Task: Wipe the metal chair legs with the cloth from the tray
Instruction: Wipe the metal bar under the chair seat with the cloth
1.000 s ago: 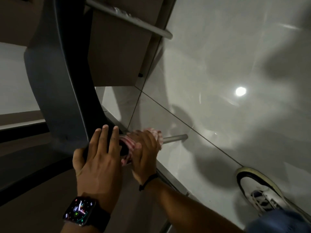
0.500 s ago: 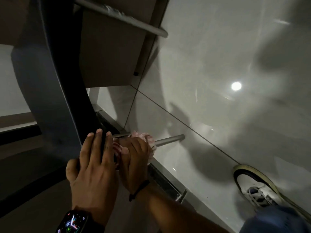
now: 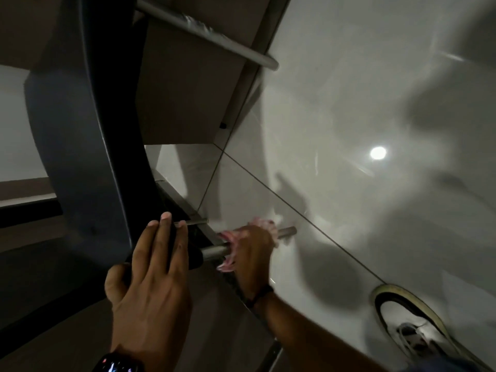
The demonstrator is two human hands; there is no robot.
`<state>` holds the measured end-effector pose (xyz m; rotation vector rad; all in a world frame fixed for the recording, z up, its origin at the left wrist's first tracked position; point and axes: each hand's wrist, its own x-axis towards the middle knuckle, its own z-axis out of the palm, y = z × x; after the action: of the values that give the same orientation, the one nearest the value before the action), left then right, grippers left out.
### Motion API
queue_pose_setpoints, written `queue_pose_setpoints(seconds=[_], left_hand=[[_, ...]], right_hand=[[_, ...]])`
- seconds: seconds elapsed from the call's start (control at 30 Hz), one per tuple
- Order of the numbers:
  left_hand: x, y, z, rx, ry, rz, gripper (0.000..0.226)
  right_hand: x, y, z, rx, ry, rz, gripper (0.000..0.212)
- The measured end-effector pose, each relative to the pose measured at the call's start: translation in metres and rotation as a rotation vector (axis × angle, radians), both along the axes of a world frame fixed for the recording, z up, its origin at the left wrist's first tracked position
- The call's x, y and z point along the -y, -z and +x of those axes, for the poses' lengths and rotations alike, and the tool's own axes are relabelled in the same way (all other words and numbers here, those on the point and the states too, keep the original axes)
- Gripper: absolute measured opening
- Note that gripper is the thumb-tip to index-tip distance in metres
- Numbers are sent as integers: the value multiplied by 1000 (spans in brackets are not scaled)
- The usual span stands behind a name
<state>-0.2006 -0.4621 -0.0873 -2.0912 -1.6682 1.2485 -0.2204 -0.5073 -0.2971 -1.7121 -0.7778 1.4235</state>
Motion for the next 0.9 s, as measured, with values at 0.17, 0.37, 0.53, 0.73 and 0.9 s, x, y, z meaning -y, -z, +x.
queue_pose_setpoints(seconds=[0.17,0.37,0.53,0.73,0.9], left_hand=[[-2,2,-13,-8,41,-38,83],[-1,6,-16,55,90,9,78],[-1,2,-6,94,86,4,82],[-3,5,-16,84,146,-24,79],[-5,20,-33,213,181,68,68]], right_hand=[[-9,-38,-52,-116,500,165,58],[15,87,-18,-348,370,-283,44],[3,33,-29,-269,263,-157,15],[-9,-36,-55,-55,494,198,62],[-7,1,-72,144,478,313,50]])
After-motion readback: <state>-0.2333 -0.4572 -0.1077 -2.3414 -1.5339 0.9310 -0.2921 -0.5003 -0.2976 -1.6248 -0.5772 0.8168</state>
